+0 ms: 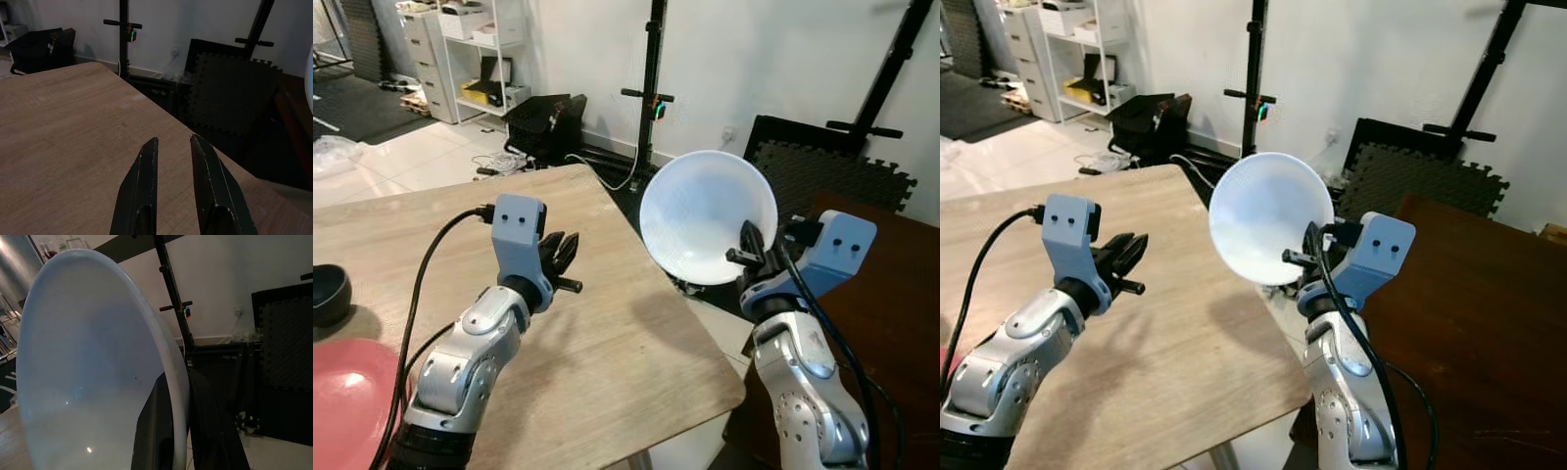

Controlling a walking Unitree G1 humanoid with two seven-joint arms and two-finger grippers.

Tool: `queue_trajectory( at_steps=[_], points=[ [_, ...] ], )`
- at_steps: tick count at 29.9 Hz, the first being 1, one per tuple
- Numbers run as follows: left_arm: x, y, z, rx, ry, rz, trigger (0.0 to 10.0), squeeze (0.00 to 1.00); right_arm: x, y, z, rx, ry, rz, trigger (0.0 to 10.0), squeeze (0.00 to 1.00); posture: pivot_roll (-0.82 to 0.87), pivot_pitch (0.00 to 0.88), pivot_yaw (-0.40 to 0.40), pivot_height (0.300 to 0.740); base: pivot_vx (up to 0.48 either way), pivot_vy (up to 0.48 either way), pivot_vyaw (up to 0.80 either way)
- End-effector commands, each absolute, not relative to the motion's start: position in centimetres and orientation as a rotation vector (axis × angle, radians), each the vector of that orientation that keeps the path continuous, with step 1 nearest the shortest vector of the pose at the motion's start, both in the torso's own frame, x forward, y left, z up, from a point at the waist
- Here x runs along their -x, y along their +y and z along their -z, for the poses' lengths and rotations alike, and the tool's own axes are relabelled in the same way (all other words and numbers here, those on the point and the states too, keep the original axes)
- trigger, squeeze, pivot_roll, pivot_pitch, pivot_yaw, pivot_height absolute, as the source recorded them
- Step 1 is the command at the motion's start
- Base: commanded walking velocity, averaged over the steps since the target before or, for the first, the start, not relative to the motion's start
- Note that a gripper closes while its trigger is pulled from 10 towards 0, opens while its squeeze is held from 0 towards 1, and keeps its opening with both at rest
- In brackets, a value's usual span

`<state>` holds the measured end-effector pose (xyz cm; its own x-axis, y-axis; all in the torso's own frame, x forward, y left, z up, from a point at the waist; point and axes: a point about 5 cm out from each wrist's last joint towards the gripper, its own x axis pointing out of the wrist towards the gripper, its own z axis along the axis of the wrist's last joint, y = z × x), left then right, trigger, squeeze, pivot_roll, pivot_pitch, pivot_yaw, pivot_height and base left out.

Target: Setting the table

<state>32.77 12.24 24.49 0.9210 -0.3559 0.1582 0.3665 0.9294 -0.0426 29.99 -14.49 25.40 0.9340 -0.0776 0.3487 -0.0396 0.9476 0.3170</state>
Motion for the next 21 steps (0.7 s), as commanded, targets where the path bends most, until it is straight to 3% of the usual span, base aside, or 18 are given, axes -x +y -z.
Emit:
queue_trajectory(
  at_steps=[1,5,21],
  points=[
    [-32.84,12.05,-24.21,0.062,-0.137,0.378,10.0,0.0,-29.7,-14.92,-25.46,-0.331,-0.379,0.031,10.0,0.0,0.03,0.022,0.054,0.74,0.0,0.0,0.0],
    [-32.95,12.1,-24.19,0.063,-0.131,0.369,10.0,0.0,-29.75,-14.91,-25.45,-0.331,-0.38,0.033,10.0,0.0,0.03,0.021,0.054,0.74,0.0,0.0,0.71],
    [-33.12,12.46,-24.22,0.081,-0.13,0.351,10.0,0.0,-29.92,-14.97,-25.45,-0.337,-0.38,0.042,10.0,0.0,0.04,0.026,0.055,0.74,0.0,0.45,0.79]
  ],
)
